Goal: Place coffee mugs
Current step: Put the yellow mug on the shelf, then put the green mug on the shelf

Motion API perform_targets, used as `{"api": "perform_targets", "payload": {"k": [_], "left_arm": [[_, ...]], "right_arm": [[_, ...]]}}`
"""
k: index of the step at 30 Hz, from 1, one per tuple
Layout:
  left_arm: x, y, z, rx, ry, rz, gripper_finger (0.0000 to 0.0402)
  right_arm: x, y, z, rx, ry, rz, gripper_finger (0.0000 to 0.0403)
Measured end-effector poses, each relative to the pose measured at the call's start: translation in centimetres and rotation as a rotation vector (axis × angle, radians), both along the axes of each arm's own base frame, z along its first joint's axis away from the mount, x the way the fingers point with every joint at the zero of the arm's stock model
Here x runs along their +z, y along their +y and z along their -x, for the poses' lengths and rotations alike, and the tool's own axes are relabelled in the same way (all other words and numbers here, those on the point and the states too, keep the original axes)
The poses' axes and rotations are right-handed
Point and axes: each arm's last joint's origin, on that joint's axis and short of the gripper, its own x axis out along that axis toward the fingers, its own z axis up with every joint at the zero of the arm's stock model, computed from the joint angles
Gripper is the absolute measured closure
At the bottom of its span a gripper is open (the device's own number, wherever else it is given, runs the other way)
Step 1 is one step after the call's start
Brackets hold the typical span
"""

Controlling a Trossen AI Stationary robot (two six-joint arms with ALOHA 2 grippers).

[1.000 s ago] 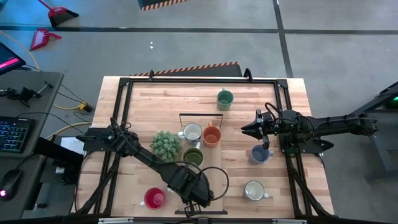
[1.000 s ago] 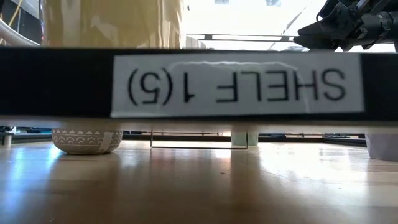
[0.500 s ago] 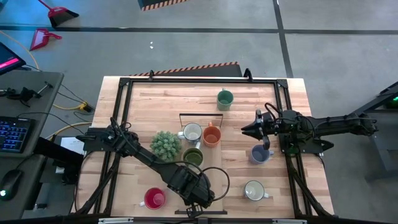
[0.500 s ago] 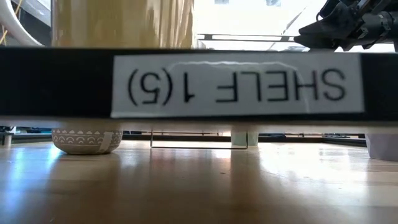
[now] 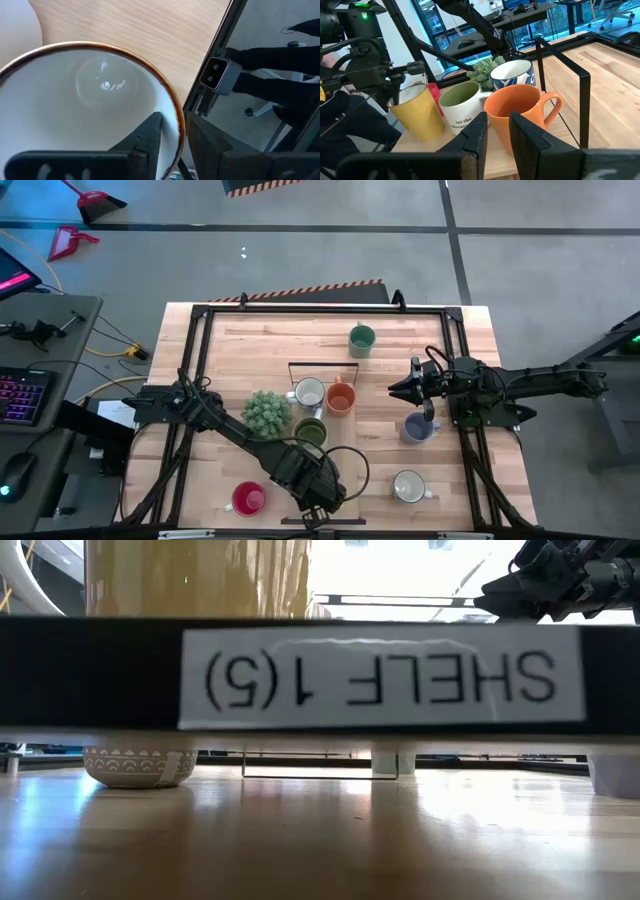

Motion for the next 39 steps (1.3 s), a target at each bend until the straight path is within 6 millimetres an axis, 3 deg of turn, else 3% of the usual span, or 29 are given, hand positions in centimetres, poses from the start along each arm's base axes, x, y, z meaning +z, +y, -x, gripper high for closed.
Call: {"api": "perform_targets", "payload": {"k": [6, 20, 32, 39], "left_arm": [[0.5, 0.4, 0.2, 0.002, 0.024, 0.023, 0.0314], [5.7, 4.1, 2.1, -0.035, -0.085, -0.061, 0.0314], [10.6, 7.2, 6.7, -0.098, -0.256, -0.405, 0.0314], [11.3, 11.5, 11.0, -0.007, -0.276, -0.577, 0.0314]], "right_arm": [[0.0, 0.0, 0.0, 0.000, 0.000, 0.000, 0.0336], [-0.1, 0.0, 0.0, 0.002, 0.005, 0.000, 0.0336], [0.0, 0.0, 0.0, 0.000, -0.007, 0.008, 0.0336], [0.5, -0.3, -0.1, -0.090, -0.055, 0.089, 0.0336]]}}
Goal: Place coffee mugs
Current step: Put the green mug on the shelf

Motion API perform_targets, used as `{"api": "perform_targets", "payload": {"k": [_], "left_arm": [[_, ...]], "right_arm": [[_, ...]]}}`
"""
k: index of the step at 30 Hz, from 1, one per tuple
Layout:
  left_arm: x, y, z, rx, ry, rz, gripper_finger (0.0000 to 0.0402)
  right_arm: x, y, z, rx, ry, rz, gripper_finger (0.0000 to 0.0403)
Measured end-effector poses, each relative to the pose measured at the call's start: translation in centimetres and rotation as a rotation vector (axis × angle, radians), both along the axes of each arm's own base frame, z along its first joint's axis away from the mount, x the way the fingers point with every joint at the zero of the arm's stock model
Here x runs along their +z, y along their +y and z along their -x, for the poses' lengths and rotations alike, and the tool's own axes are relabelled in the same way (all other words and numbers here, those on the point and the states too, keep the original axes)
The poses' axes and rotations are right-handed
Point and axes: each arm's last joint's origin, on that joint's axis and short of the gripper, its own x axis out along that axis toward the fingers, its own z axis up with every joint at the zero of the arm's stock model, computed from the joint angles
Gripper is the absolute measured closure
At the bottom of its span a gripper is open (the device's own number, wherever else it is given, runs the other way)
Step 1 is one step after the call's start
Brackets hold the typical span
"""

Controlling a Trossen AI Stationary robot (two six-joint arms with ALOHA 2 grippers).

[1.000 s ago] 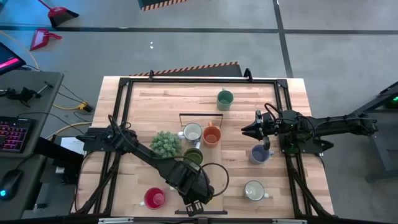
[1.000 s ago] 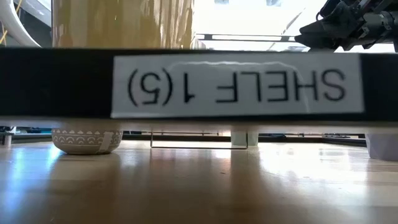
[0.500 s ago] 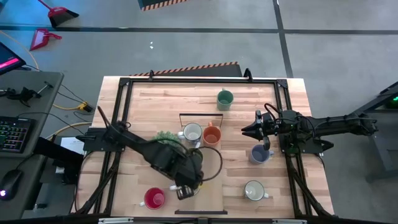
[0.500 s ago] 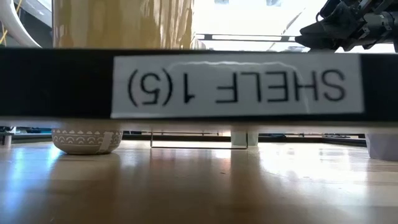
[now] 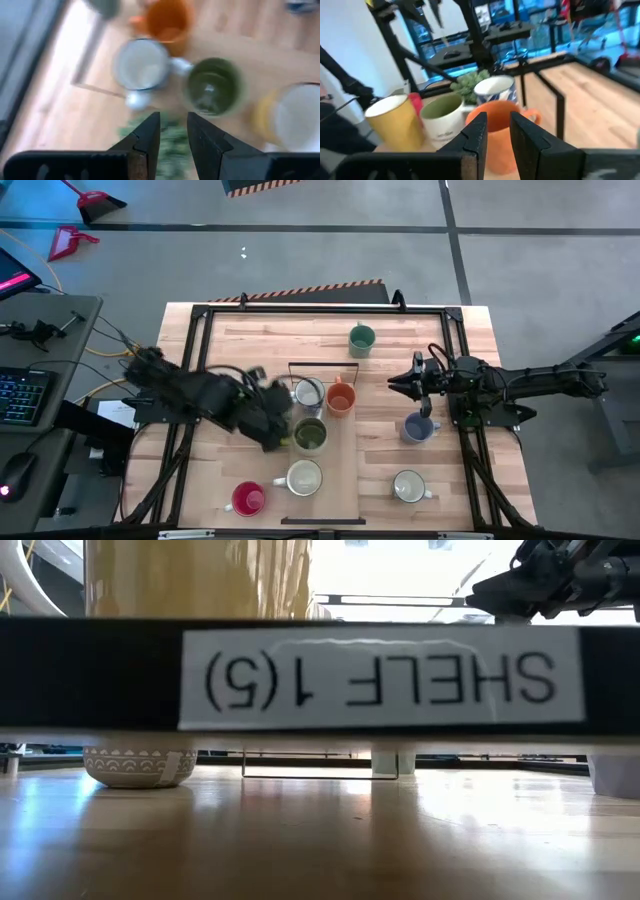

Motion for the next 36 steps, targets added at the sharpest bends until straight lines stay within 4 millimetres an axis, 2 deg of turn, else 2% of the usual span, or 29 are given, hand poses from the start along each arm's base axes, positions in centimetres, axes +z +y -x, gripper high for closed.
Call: {"api": "perform_targets", "payload": {"k": [7, 15, 20, 27, 30, 33, 36], "left_arm": [[-1.2, 3.7, 5.5, 0.061, -0.111, -0.031, 0.0314], [-5.5, 6.5, 10.2, 0.015, -0.291, 0.003, 0.0314], [-8.5, 7.8, 11.4, -0.043, -0.421, 0.010, 0.0314], [-10.7, 9.0, 11.8, -0.124, -0.559, 0.034, 0.0314], [-11.1, 9.4, 11.8, -0.148, -0.620, 0.063, 0.0314], [-11.3, 10.0, 11.9, -0.144, -0.655, 0.062, 0.0314], [-11.1, 10.4, 11.8, -0.123, -0.680, 0.074, 0.0314]], "right_arm": [[0.7, -0.3, 0.0, -0.111, -0.067, 0.044, 0.0336], [1.0, -0.5, 0.1, -0.188, -0.100, 0.021, 0.0336], [2.4, -0.8, 0.0, -0.260, -0.116, 0.044, 0.0336], [5.2, -1.6, -1.4, -0.372, -0.004, 0.134, 0.0336], [5.9, -3.0, -2.2, -0.534, 0.120, 0.118, 0.0336], [6.4, -5.4, -2.5, -0.740, 0.244, 0.049, 0.0336], [6.3, -7.7, -3.0, -0.787, 0.365, -0.034, 0.0336]]}}
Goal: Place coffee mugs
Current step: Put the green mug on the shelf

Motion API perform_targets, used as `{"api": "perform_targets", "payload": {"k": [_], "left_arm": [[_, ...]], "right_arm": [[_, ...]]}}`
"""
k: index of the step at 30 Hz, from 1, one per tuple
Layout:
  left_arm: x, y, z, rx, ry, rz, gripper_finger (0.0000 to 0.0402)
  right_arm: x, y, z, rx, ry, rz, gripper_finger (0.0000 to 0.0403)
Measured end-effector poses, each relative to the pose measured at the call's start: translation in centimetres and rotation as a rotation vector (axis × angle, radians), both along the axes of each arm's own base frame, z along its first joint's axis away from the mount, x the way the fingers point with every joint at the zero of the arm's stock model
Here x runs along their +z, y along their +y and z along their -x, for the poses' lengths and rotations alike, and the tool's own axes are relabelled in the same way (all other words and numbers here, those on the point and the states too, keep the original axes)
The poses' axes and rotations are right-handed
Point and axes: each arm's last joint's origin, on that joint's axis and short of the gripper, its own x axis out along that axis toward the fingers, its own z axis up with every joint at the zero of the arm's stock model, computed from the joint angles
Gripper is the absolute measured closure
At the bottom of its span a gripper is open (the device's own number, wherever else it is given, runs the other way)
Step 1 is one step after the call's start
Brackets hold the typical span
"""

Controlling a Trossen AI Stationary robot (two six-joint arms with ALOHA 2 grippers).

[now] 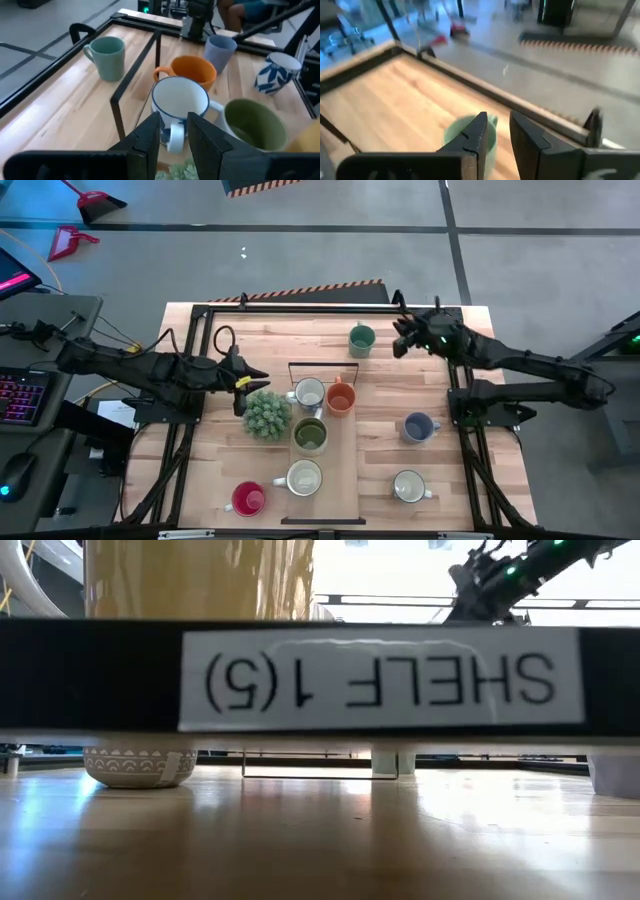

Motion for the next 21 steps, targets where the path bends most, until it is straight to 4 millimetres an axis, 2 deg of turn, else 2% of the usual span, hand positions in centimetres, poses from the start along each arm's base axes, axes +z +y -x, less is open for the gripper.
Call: {"api": "perform_targets", "payload": {"k": [8, 13, 18, 21], "left_arm": [[0.2, 0.3, -0.4, 0.005, -0.034, 0.025, 0.0314], [0.1, 0.3, -0.5, 0.004, -0.030, 0.026, 0.0314], [0.0, 0.3, -0.6, 0.025, -0.036, 0.075, 0.0314], [-0.2, 0.2, -0.9, 0.044, -0.027, 0.115, 0.0314]], "right_arm": [[0.0, -4.9, -3.0, 0.084, 0.075, -0.162, 0.0336], [-0.3, -7.5, -5.5, 0.117, 0.192, -0.275, 0.0336], [-0.8, -9.5, -8.2, 0.143, 0.320, -0.313, 0.0336], [-1.5, -10.2, -9.5, 0.182, 0.340, -0.334, 0.0336]]}}
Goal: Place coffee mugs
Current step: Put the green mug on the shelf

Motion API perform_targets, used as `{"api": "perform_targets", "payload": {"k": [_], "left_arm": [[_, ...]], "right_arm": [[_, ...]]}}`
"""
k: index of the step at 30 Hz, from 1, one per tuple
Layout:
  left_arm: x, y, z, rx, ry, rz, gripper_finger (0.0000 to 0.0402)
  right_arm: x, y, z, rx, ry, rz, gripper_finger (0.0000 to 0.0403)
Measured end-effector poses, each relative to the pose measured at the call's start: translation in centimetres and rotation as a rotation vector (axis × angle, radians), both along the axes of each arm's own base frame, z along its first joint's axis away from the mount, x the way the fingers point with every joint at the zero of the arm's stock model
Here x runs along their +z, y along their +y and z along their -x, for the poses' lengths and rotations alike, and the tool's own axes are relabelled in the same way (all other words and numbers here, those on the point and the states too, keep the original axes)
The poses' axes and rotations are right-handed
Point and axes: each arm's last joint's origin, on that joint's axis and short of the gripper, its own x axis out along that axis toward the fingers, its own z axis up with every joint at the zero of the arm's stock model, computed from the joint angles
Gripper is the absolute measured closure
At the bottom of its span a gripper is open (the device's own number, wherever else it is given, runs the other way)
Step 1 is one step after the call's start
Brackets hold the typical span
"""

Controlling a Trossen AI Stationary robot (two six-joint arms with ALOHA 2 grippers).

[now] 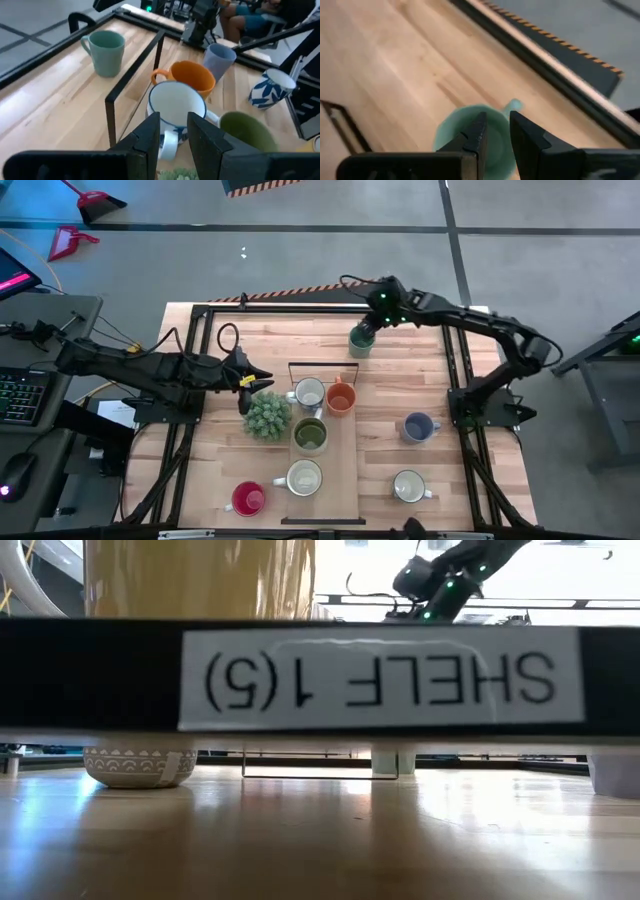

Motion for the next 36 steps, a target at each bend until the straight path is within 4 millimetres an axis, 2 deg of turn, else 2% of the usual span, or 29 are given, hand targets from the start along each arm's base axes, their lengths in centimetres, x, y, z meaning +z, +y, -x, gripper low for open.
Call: {"api": "perform_targets", "payload": {"k": [7, 15, 21, 27, 36], "left_arm": [[-0.2, 0.0, -0.3, 0.001, 0.009, 0.000, 0.0314], [-0.1, -0.1, -0.3, 0.000, 0.007, 0.000, 0.0314], [0.1, -0.1, -0.4, 0.000, -0.019, 0.004, 0.0314], [0.5, -0.1, -0.5, -0.011, -0.057, -0.018, 0.0314], [0.8, -0.1, -0.6, -0.011, -0.090, -0.015, 0.0314]], "right_arm": [[-1.6, -0.6, -0.9, 0.036, 0.005, -0.086, 0.0336], [-1.8, -0.6, -0.6, 0.021, 0.027, -0.112, 0.0336], [-2.3, -0.4, 0.1, -0.035, 0.120, -0.136, 0.0336], [-2.5, -0.2, 0.3, -0.109, 0.118, -0.189, 0.0336], [-2.7, 0.3, -0.1, -0.150, 0.166, -0.132, 0.0336]]}}
